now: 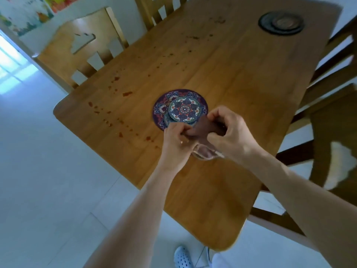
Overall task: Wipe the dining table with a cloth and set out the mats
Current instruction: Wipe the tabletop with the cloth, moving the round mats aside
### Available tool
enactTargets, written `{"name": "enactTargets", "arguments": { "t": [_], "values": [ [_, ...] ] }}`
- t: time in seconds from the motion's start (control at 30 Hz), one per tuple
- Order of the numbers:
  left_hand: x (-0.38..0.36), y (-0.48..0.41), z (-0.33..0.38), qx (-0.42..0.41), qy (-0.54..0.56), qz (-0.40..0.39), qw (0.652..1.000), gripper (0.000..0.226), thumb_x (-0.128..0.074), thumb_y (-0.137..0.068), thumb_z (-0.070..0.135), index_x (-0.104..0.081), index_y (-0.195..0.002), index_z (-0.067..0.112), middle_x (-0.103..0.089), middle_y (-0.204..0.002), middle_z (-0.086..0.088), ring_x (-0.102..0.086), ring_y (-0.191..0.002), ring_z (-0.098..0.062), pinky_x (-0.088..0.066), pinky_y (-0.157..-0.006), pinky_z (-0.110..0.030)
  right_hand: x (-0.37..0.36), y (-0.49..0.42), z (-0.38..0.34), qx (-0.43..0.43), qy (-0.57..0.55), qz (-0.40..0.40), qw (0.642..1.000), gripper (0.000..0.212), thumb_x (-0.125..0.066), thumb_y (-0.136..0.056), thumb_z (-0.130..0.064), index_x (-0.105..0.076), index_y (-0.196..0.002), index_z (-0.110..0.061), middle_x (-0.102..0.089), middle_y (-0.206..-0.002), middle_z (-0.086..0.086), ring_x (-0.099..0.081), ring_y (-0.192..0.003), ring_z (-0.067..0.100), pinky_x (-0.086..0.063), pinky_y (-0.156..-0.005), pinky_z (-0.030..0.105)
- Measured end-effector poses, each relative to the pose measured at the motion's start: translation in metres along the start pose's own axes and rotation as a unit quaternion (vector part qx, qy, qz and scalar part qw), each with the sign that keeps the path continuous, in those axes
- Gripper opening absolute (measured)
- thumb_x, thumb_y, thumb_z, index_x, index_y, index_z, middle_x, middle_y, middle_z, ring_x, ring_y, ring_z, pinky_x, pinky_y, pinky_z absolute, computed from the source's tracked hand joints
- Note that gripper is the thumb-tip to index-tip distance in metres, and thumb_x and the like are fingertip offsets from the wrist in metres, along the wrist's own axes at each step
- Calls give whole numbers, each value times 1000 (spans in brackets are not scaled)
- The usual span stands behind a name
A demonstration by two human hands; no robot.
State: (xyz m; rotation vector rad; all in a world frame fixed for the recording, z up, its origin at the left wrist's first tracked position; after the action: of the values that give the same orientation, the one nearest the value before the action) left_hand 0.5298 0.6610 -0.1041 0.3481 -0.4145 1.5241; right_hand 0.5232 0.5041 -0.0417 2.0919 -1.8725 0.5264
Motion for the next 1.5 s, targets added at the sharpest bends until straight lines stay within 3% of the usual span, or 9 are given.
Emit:
{"name": "enactTargets", "arguments": {
  "t": [0.07,0.23,0.3,0.37,0.47,0.57,0.7,1.2,1.5],
  "values": [
    [-3,1,6,-56,-17,40,997,25,-79,-77,9,-58,-80,22,-56,-92,6,-52,-93,-14,-48,-80,-33,16,9,1,25,17,-10,999,36,-63,-66,-18,-53,-99,-28,-62,-89,-12,-60,-86,7,-52,-73,31],
    [5,30,-30,-42,-196,-85,976,35,-63,-79,-3,-70,-98,25,-59,-124,11,-44,-122,-14,-36,-101,-31,3,34,27,-78,175,-236,952,34,-57,-80,-65,-61,-105,-42,-64,-96,-17,-62,-90,6,-53,-82,35],
    [18,41,-49,-10,-236,-2,972,43,-62,-80,-1,-67,-112,26,-56,-133,10,-41,-130,-17,-34,-107,-37,-12,39,42,-70,253,-171,950,28,-53,-88,-58,-68,-98,-36,-66,-99,-13,-61,-95,13,-49,-81,32],
    [32,43,-65,66,-272,119,952,43,-62,-88,10,-58,-128,24,-48,-144,4,-33,-140,-21,-27,-114,-43,-31,40,55,-6,301,-70,951,26,-54,-93,-46,-66,-111,-32,-60,-120,-8,-50,-118,20,-41,-98,36],
    [50,35,-91,202,-293,177,918,47,-46,-99,30,-38,-144,21,-27,-159,1,-14,-149,-20,-8,-121,-46,-62,34,77,-7,356,-92,930,56,-36,-95,-58,-32,-145,-33,-19,-159,-3,-8,-148,24,-9,-119,44],
    [52,34,-115,254,-350,153,889,55,-26,-102,41,-25,-152,18,-17,-162,-2,-6,-150,-19,-2,-122,-47,-84,34,105,-47,451,-126,882,75,-3,-92,-69,-1,-155,-28,9,-163,6,15,-149,24,6,-121,46],
    [47,34,-120,234,-385,172,876,56,-26,-100,43,-29,-150,16,-25,-160,-3,-13,-149,-21,-6,-122,-47,-64,17,123,-96,453,-20,886,74,-8,-94,-63,-18,-155,-21,-11,-162,11,-4,-150,27,-6,-121,49],
    [48,32,-119,234,-387,186,872,52,-37,-101,37,-37,-148,15,-30,-158,-2,-17,-149,-20,-6,-121,-45,-41,-60,136,-222,436,88,867,71,-11,-95,-55,-14,-155,-16,-9,-162,14,-4,-149,31,0,-119,52],
    [48,35,-119,221,-358,199,885,48,-30,-103,33,-39,-147,16,-32,-158,-2,-17,-149,-20,-6,-122,-47,-139,22,80,-45,471,-42,880,68,-21,-96,-51,-26,-152,-12,-20,-159,15,-18,-147,33,-11,-120,51]
  ]
}}
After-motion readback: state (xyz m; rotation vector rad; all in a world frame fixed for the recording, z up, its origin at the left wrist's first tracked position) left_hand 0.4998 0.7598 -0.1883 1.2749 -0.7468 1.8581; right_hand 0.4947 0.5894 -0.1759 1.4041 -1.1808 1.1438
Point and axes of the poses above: each hand's wrist, its own y-axis away from the middle knuckle, its own x-axis out of the back of the hand, z = x × y, the point moved 1 cm from there along -y, towards the middle knuckle
